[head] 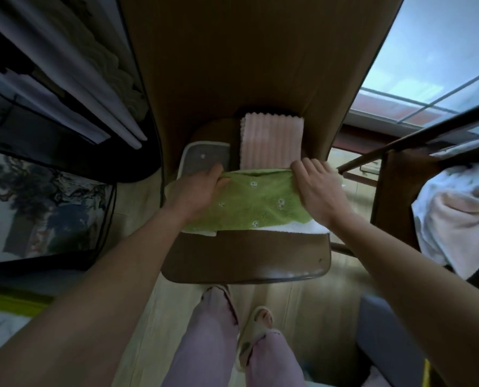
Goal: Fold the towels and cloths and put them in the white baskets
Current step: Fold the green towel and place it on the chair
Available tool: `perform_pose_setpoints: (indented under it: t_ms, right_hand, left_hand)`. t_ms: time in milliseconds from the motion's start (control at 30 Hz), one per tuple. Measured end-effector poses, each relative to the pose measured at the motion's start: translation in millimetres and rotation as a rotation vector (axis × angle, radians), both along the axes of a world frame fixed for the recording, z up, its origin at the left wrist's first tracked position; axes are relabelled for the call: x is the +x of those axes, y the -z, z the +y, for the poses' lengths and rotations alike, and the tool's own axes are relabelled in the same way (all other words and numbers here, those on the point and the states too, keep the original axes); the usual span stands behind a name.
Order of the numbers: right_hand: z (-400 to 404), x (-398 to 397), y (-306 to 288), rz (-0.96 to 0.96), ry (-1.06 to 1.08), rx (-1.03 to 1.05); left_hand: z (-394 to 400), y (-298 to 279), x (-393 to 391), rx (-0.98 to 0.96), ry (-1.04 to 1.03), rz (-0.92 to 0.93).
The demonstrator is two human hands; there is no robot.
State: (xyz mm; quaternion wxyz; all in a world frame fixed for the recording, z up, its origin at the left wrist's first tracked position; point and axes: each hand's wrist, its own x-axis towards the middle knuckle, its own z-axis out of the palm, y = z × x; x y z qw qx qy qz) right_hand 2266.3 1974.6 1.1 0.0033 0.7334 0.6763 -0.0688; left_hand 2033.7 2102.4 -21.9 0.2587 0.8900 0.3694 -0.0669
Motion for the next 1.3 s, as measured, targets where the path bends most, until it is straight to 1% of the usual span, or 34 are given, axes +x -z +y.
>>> perform_pose_setpoints:
  t_ms: [33, 67, 133, 200, 267, 367, 467, 533, 600, 633, 667, 700, 733, 767, 833, 867, 933, 1033, 1100, 1200, 1300]
  right_hand:
    - [-10.6, -2.1, -7.6, 0.016, -0.017, -0.006]
    - [-21.9, -5.3, -17.4, 0.056, -0.040, -0.024]
    - [-45.4, -13.6, -37.7, 0.156, -0.069, -0.088]
    - [-71.8, -22.2, -51.5, 0.158, -0.106, -0.186]
    - [-93.9, -30.0, -56.5, 0.170, -0.113, -0.200]
    - [-106.2, -40.0, -40.8, 0.249, -0.077, -0.226]
    - [-100.6, -45.6, -3.0, 0.315, -0.034, -0.280]
    - [-89.8, -45.9, 29.0, 0.291, 0.018, -0.260]
    - [-77.2, -45.1, 59.7, 0.256, 0.113, -0.196]
    - [-73.3, -44.6, 71.1, 0.270, 0.174, -0.149]
    - [-72.9, -44.7, 79.2, 0.315, 0.254, -0.086]
    - [-76.2, -45.3, 82.5, 0.387, 0.355, -0.006]
    - [-83.5, -46.4, 82.1, 0.471, 0.475, 0.077]
    - [-94.8, -47.9, 79.6, 0.546, 0.600, 0.158]
    - [-125.5, -49.8, 72.2, 0.674, 0.821, 0.266]
    - [-141.6, -51.4, 67.3, 0.764, 0.910, 0.270]
    - [-172.3, -57.4, 58.0, 0.925, 1.013, 0.179]
    - [-203.9, -69.6, 57.0, 1.010, 0.977, 0.015]
    - [-213.3, -78.1, 63.9, 1.030, 0.947, -0.038]
    - [-216.4, -86.2, 74.1, 1.039, 0.952, 0.002]
    - [-214.2, -95.2, 75.5, 1.038, 0.933, 0.078]
  left_hand:
    - [-9.3, -8.3, -1.9, -0.028, -0.011, -0.042]
    - [-21.2, -16.8, -6.0, -0.015, 0.000, -0.081]
    - [-50.9, -34.8, -18.6, 0.059, 0.066, -0.112]
    - [-82.9, -49.3, -32.3, 0.076, 0.108, -0.100]
    - [-107.1, -53.3, -43.6, 0.087, 0.097, -0.060]
    - [-120.2, -40.6, -52.2, 0.097, 0.028, 0.046]
    - [-116.2, -13.1, -52.9, 0.117, -0.011, 0.086]
    - [-106.6, 12.1, -49.7, 0.194, -0.021, 0.119]
    - [-97.8, 33.3, -43.6, 0.280, -0.061, 0.197]
    - [-96.4, 42.0, -39.7, 0.286, -0.099, 0.226]
    - [-97.4, 47.7, -34.4, 0.265, -0.140, 0.244]
    - [-100.6, 51.0, -28.4, 0.236, -0.175, 0.221]
    - [-106.1, 51.9, -22.1, 0.206, -0.197, 0.156]
    - [-113.7, 51.6, -15.4, 0.177, -0.188, 0.064]
    - [-131.3, 51.1, 0.6, 0.135, -0.052, -0.105]
    - [-138.8, 52.0, 9.1, 0.118, 0.042, -0.158]
    - [-151.0, 54.3, 26.1, 0.092, 0.192, -0.215]
    - [-163.9, 57.1, 48.3, 0.006, 0.306, -0.212]
    - [-169.3, 62.2, 56.8, -0.047, 0.329, -0.180]
    - [-170.6, 69.8, 65.1, -0.092, 0.321, -0.111]
    - [-167.7, 73.7, 67.8, -0.136, 0.320, -0.113]
